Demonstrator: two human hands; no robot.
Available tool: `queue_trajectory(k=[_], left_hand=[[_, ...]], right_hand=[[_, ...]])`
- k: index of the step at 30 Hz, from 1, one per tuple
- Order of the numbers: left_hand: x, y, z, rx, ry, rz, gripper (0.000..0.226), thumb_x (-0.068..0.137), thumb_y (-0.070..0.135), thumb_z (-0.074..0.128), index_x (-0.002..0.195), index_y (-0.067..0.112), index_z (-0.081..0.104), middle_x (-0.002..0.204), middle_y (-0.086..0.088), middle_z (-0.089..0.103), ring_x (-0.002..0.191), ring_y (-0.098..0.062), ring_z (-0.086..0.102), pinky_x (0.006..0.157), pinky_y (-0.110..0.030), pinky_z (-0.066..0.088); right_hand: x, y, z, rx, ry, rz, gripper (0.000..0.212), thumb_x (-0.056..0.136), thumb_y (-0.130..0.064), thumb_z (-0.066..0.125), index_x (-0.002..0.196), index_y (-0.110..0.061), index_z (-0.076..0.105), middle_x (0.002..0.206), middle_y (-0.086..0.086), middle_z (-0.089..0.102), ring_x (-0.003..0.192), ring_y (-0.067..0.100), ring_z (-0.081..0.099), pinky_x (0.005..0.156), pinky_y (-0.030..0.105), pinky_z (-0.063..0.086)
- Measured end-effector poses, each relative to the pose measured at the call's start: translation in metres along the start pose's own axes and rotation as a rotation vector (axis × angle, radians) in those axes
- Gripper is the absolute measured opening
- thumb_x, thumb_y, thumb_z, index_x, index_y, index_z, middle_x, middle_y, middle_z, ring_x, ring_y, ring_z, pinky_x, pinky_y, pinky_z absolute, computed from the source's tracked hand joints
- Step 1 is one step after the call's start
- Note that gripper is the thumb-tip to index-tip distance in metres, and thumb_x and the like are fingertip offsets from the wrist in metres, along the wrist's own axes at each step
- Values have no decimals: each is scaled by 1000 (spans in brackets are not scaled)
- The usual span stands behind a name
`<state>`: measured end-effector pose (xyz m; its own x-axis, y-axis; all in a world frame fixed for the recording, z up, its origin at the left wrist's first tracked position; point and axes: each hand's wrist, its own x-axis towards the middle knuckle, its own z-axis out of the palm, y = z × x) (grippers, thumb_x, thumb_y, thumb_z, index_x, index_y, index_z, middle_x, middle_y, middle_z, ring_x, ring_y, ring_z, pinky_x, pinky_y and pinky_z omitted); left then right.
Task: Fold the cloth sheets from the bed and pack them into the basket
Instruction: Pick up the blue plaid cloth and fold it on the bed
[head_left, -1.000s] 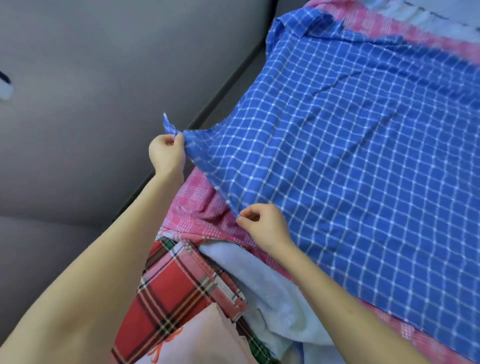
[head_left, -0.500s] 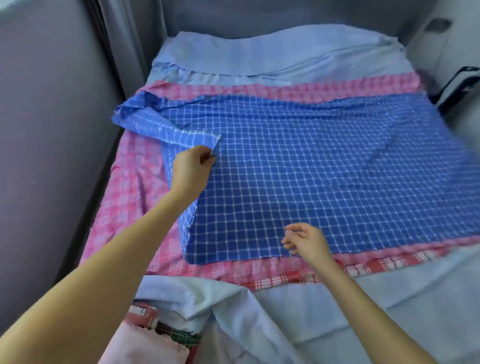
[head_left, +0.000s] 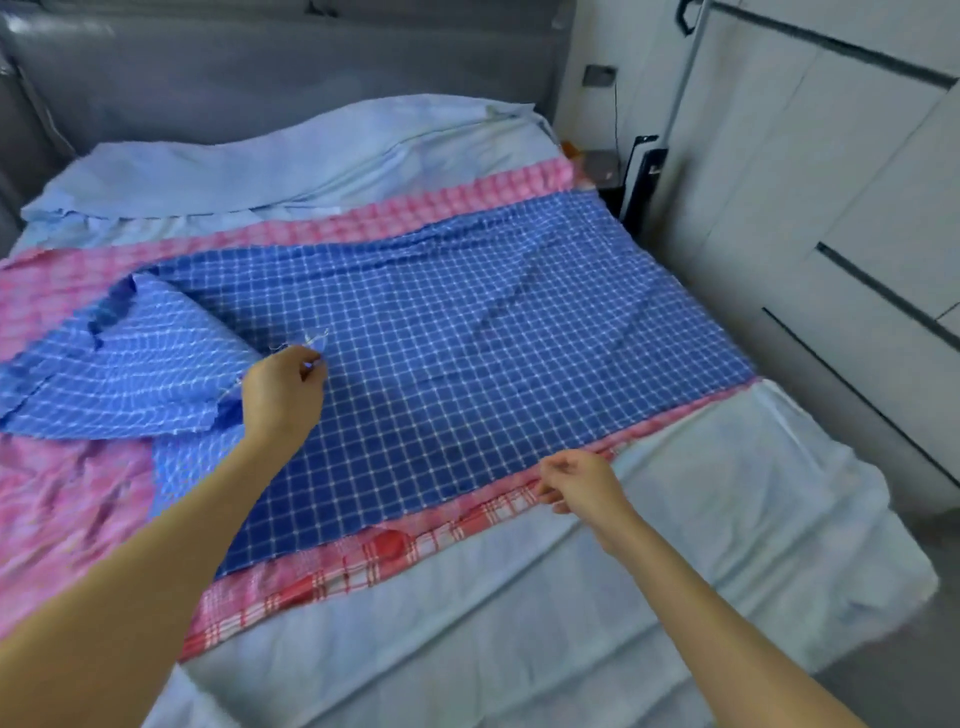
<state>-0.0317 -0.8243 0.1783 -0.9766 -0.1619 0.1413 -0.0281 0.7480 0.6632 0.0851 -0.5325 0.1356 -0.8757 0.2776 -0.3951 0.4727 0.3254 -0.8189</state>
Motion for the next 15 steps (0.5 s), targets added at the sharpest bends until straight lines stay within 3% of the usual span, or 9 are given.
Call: queue_trajectory(k=[3, 8, 13, 15], left_hand=[[-20, 48, 58, 26, 4, -53, 22, 97, 16, 51, 95, -2, 62, 67, -11, 57, 54, -22, 45, 52, -34, 38], [-46, 128, 125, -62, -7, -65, 21, 97, 17, 52, 109, 2, 60, 86, -10, 61, 55, -15, 46, 55, -31, 38], [-41, 178, 177, -55, -42, 42, 15, 96, 15, 52, 99, 3, 60, 70, -11, 61, 51, -22, 49, 50, -27, 40], [-35, 197, 202, -50, -83, 68, 17, 97, 16, 51, 104, 4, 61, 73, -11, 64, 51, -23, 50, 50, -29, 40]], right_hand=[[21, 26, -69, 5, 4, -15, 15, 92, -10, 53, 84, -8, 65, 71, 4, 65, 65, 14, 61, 58, 23, 48], [40, 56, -154, 63, 40, 33, 23, 93, -10, 53, 72, -13, 61, 68, 5, 64, 62, 15, 60, 55, 21, 47], [64, 90, -209, 72, 115, 122, 22, 92, -10, 52, 71, -13, 59, 68, 6, 64, 63, 17, 58, 59, 28, 47], [70, 110, -228, 73, 157, 160, 19, 91, -12, 53, 73, -14, 60, 69, 6, 66, 63, 17, 58, 63, 30, 49]])
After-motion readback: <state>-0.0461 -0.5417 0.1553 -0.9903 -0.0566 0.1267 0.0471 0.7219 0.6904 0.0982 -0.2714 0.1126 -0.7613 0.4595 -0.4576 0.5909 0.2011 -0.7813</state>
